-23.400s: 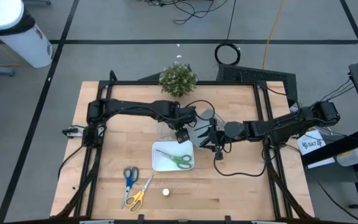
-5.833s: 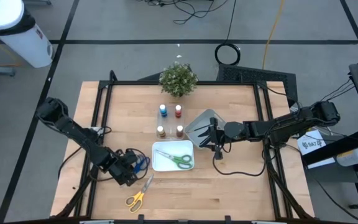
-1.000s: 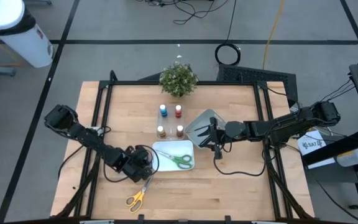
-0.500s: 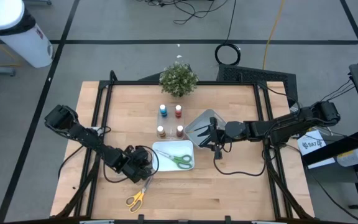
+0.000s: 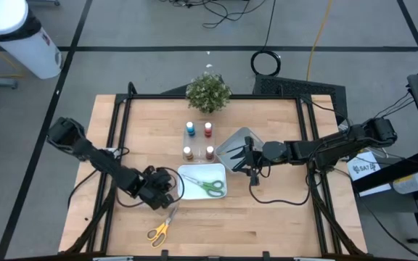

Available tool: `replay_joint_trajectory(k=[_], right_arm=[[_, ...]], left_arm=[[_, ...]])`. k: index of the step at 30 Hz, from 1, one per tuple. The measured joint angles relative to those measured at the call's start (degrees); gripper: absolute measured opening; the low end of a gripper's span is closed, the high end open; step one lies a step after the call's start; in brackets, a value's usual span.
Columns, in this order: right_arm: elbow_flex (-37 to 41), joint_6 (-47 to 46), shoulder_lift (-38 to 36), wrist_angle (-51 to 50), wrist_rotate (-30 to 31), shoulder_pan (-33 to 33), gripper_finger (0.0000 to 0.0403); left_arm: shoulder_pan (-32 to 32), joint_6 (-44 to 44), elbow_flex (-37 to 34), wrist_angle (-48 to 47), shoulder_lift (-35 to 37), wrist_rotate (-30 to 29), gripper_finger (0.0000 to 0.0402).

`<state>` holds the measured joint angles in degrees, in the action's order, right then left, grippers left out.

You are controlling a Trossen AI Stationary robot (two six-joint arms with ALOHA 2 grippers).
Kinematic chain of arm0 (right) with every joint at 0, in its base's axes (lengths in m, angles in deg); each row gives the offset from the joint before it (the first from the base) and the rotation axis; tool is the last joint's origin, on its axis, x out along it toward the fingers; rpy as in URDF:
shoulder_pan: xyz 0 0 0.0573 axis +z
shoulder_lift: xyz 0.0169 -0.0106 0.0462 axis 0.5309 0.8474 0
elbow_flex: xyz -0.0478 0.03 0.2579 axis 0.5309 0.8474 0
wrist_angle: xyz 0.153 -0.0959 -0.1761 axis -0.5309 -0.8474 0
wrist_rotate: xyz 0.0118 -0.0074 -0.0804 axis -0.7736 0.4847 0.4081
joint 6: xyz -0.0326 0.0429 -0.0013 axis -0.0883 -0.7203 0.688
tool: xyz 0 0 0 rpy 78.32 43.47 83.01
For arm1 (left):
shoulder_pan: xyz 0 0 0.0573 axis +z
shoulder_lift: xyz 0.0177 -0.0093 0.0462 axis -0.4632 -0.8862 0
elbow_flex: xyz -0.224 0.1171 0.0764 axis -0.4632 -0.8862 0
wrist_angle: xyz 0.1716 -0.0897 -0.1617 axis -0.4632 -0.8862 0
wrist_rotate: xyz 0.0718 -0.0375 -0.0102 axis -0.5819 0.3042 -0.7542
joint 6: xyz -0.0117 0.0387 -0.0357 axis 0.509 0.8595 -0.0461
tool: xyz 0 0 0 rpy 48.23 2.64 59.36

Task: Pick & Place Paint Supplies
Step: Put the blue scissors into the white bin

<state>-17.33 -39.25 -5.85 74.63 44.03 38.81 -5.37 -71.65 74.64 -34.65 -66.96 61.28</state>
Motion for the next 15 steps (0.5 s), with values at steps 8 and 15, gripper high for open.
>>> replay_joint_trajectory(k=[8,15], right_arm=[[0.0,0.0,-0.02,0.0,0.0,0.0,0.0187],[0.0,0.0,0.0,-0.03,0.0,-0.01,0.0187]], left_arm=[[-0.04,-8.83,0.11,-8.06,3.35,-0.57,0.0038],[-0.63,-17.05,0.15,-18.39,3.87,7.18,0.0077]])
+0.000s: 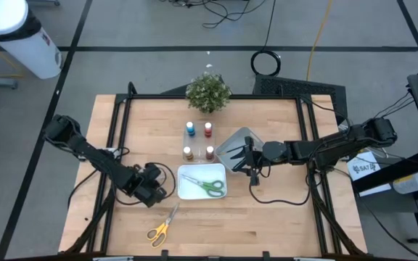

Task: Pick & Place Paint Supplies
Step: Put the blue scissors into the white bin

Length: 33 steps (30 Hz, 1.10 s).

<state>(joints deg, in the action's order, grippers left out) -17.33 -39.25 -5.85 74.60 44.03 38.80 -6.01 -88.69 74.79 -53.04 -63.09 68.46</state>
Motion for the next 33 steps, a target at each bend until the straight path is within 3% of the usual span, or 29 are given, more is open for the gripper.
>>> replay_joint_trajectory(k=[5,10,18,24,33], right_arm=[[0.0,0.0,0.0,-0.01,0.0,0.01,0.0187],[0.0,0.0,0.0,-0.01,0.0,0.01,0.0187],[0.0,0.0,0.0,-0.01,0.0,0.0,0.0187],[0.0,0.0,0.0,0.01,0.0,0.0,0.0187],[0.0,0.0,0.0,0.05,0.0,-0.01,0.0187]], left_arm=[[-0.04,1.61,0.07,0.45,0.02,10.7,0.0133],[-1.42,0.38,0.07,-0.39,0.02,11.98,0.0165],[-1.46,-4.72,0.11,-1.32,0.09,13.25,0.017],[-0.67,-8.18,0.13,-7.87,0.26,18.47,0.017],[1.07,-5.05,0.15,-14.62,5.37,20.02,0.017]])
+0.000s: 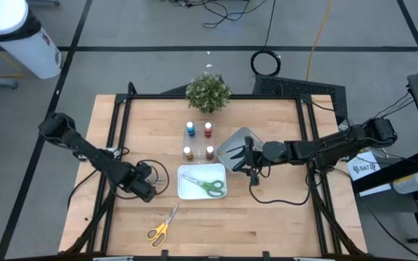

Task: Pick & Place Paint Supplies
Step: Put the blue scissors into the white bin

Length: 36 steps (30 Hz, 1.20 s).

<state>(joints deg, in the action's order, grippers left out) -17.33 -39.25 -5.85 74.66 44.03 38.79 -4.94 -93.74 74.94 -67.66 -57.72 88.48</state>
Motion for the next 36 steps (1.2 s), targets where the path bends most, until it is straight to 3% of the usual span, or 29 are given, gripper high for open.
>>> replay_joint_trajectory(k=[6,12,21,30,33,36], right_arm=[[0.0,0.0,0.0,0.0,0.0,0.02,0.0187],[0.0,0.0,0.0,0.0,0.0,0.02,0.0187],[0.0,0.0,0.0,-0.02,0.0,0.02,0.0187],[0.0,0.0,0.0,-0.02,0.0,0.01,0.0187],[0.02,0.0,0.0,-0.06,0.0,0.01,0.0187],[0.02,0.0,0.0,-0.07,0.0,0.02,0.0187]], left_arm=[[-0.22,7.08,0.0,-7.03,1.43,0.37,0.017],[-0.22,13.21,-1.99,-3.4,1.41,-0.04,0.017],[-0.22,11.59,-7.35,-0.52,1.41,0.12,0.017],[-0.53,10.46,-10.56,8.1,1.6,1.14,0.017],[-0.52,10.19,-10.51,8.27,1.56,1.27,0.015],[-0.55,7.02,-10.44,8.2,1.57,0.54,0.01]])
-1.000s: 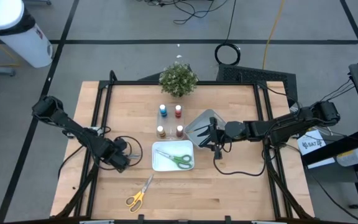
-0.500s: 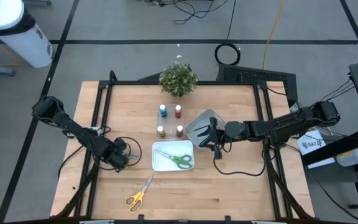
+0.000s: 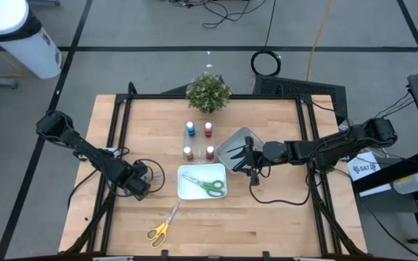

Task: Pick & Place Paint Supplies
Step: Put the blue scissors into the white bin

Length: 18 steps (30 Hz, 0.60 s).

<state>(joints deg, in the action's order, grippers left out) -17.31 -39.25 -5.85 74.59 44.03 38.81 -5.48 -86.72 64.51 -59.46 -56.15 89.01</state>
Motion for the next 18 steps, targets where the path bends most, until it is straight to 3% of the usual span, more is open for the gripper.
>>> replay_joint_trajectory(k=[3,18], right_arm=[[0.0,0.0,0.0,-0.02,0.0,0.0,0.0187],[0.0,0.0,0.0,-0.04,-0.02,-0.01,0.0187]], left_arm=[[-0.13,-2.68,0.03,0.05,0.03,-3.59,0.007],[-0.55,-0.83,0.98,1.88,-0.15,-5.58,0.007]])
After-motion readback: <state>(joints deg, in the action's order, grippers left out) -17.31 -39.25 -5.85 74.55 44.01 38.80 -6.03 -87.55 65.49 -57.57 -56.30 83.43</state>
